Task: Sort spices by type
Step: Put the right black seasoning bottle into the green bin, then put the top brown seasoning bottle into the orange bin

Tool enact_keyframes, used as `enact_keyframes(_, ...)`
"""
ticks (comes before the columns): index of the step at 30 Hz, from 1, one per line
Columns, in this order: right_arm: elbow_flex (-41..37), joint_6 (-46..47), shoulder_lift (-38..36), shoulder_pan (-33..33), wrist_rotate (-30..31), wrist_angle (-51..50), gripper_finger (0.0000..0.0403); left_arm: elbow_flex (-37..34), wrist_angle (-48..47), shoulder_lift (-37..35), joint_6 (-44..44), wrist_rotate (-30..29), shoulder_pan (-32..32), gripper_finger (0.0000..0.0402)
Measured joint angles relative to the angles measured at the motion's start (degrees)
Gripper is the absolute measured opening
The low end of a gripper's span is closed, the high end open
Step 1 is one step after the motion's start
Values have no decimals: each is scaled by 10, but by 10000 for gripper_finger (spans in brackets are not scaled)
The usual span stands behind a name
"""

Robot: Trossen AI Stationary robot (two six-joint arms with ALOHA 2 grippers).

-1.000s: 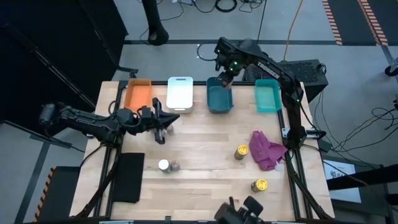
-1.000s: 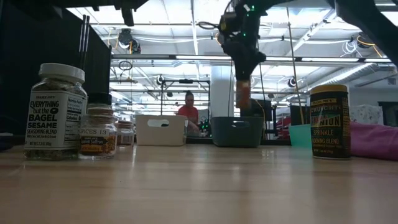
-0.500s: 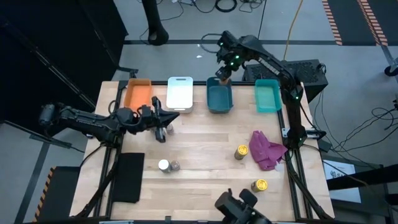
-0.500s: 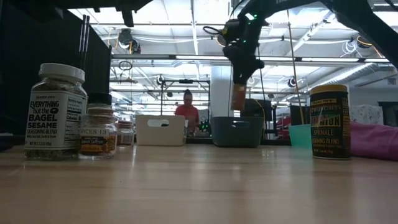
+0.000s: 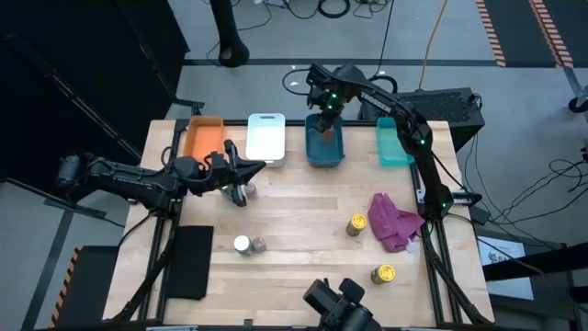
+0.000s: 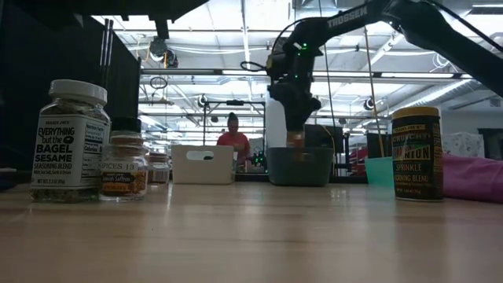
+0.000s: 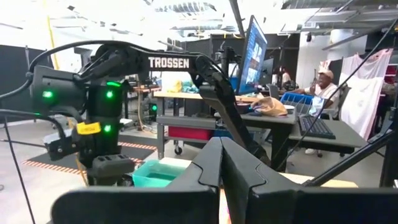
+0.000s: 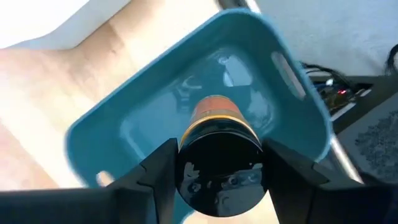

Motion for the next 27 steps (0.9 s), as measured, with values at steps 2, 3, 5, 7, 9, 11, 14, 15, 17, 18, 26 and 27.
enact_keyframes(2,0,-2,7,-1,1,10,178,0,-1,0,0,1,0,11)
enact_keyframes(3,0,-3,11,-2,2,16,178,0,-2,0,0,2,0,11)
enact_keyframes(5,0,-5,16,-2,2,23,178,0,-4,0,0,3,0,11)
enact_keyframes(7,0,-12,21,-1,2,23,178,0,-6,0,-1,3,0,11)
enact_keyframes(9,0,-17,24,-1,1,25,188,0,-7,0,-1,3,0,11)
enact_keyframes(11,0,-17,24,0,1,30,205,0,-6,0,-1,3,0,11)
enact_keyframes(14,0,-17,24,2,1,51,222,0,-9,0,-1,3,0,11)
enact_keyframes(15,0,-17,24,2,2,53,225,0,-10,0,-1,3,0,11)
enact_keyframes(17,0,-15,24,3,1,58,227,0,-10,0,-1,3,0,11)
enact_keyframes(18,0,-14,24,3,1,58,227,0,-10,0,-1,3,0,11)
enact_keyframes(26,0,-13,20,5,12,66,227,0,-12,0,-1,3,0,11)
enact_keyframes(27,0,-13,18,5,22,67,227,0,-13,0,-1,3,0,11)
